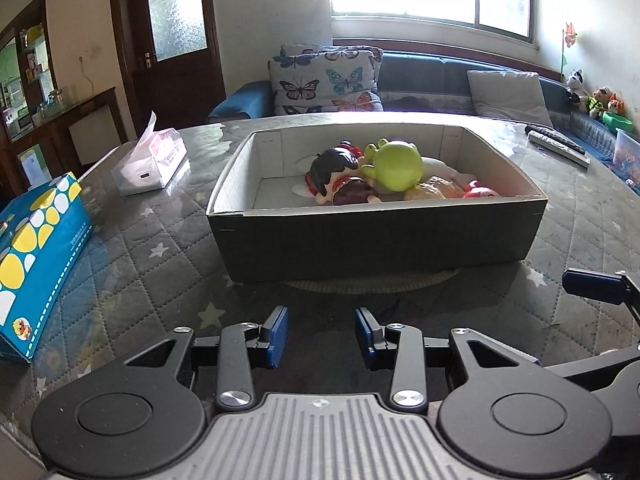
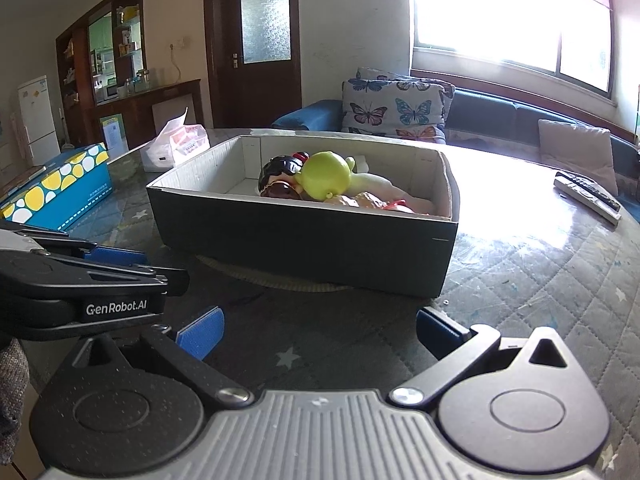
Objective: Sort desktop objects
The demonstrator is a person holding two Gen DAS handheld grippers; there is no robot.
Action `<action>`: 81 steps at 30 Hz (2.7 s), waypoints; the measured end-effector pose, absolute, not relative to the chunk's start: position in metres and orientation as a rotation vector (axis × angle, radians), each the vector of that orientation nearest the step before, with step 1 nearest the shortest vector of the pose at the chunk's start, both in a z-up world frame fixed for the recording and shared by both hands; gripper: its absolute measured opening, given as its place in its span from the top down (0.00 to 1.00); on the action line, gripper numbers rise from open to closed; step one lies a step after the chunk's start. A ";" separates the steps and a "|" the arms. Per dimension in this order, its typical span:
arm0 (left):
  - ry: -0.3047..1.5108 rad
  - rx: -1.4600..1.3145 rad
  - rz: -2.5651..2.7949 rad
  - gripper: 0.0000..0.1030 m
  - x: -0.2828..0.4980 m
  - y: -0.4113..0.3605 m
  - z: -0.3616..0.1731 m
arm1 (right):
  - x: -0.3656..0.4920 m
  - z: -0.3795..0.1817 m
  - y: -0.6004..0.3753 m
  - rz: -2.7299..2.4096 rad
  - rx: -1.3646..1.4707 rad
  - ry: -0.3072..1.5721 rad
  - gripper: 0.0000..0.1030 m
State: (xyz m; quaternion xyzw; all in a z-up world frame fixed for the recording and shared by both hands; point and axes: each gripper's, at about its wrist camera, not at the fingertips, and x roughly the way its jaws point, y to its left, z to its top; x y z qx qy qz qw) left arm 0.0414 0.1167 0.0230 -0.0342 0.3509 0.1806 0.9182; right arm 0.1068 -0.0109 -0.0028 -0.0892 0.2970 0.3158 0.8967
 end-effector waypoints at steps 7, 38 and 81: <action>0.721 -0.077 0.366 0.62 0.043 0.118 0.024 | 0.110 -0.003 -0.009 0.650 -0.183 0.625 0.00; 0.757 -0.091 0.347 0.61 0.071 0.134 0.026 | 0.142 -0.007 0.005 0.630 -0.178 0.685 0.00; 0.844 -0.067 0.332 0.63 0.110 0.147 0.017 | 0.180 -0.021 0.020 0.621 -0.180 0.766 0.00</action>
